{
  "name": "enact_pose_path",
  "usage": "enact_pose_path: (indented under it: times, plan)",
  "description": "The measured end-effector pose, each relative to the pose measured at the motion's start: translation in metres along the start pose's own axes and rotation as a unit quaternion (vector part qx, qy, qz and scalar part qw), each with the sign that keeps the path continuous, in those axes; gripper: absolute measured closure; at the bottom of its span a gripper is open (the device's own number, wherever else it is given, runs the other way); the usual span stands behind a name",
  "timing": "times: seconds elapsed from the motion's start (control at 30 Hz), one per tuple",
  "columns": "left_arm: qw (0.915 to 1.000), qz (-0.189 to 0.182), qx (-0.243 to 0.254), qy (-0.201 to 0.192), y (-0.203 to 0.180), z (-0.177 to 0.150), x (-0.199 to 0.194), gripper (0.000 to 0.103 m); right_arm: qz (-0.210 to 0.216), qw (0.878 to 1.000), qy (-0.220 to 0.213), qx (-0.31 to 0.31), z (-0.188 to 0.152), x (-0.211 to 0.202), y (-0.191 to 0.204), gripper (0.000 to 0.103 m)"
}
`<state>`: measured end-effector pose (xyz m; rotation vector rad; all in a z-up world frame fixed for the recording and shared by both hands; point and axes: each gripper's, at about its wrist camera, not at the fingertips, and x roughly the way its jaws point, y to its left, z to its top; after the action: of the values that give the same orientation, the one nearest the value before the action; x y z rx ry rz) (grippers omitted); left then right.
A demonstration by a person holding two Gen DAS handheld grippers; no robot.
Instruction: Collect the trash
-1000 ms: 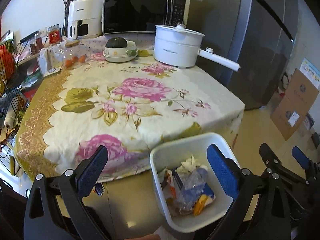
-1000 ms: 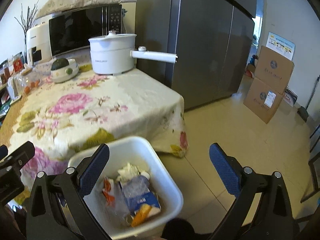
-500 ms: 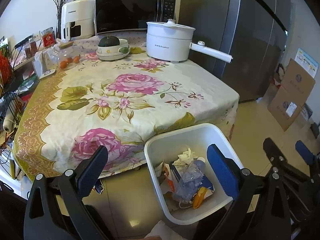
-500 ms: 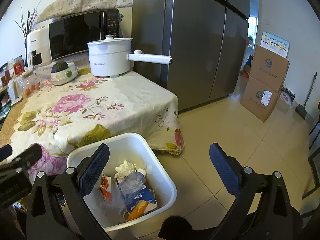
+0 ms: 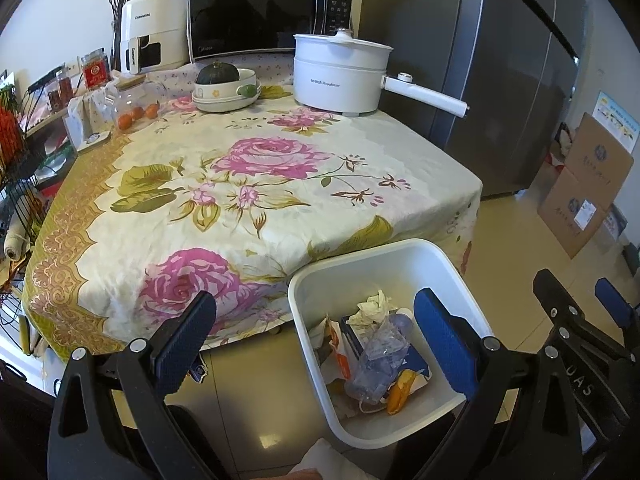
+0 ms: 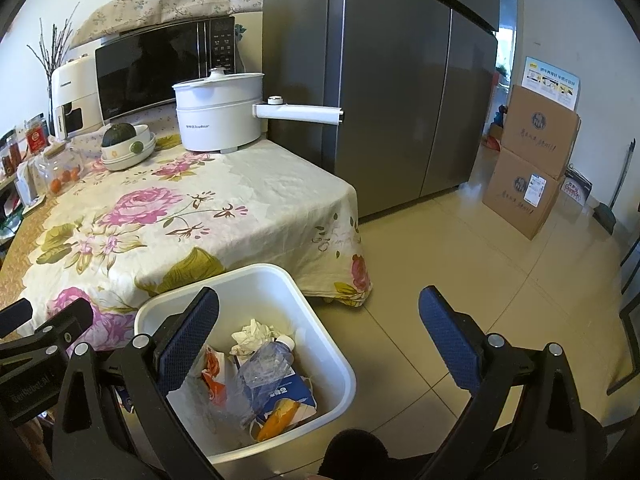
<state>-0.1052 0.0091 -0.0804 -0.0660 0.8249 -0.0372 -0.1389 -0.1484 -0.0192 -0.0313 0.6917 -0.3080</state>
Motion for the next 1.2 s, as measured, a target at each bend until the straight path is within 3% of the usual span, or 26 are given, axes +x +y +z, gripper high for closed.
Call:
enact_pose_path:
  times: [1.2]
  plan:
    - [0.9998, -0.002, -0.002, 0.017, 0.0019, -0.0039, 0.01, 0.007, 0.01, 1.0, 0.013, 0.005, -0.0022, 0.0057, -0.002, 0.007]
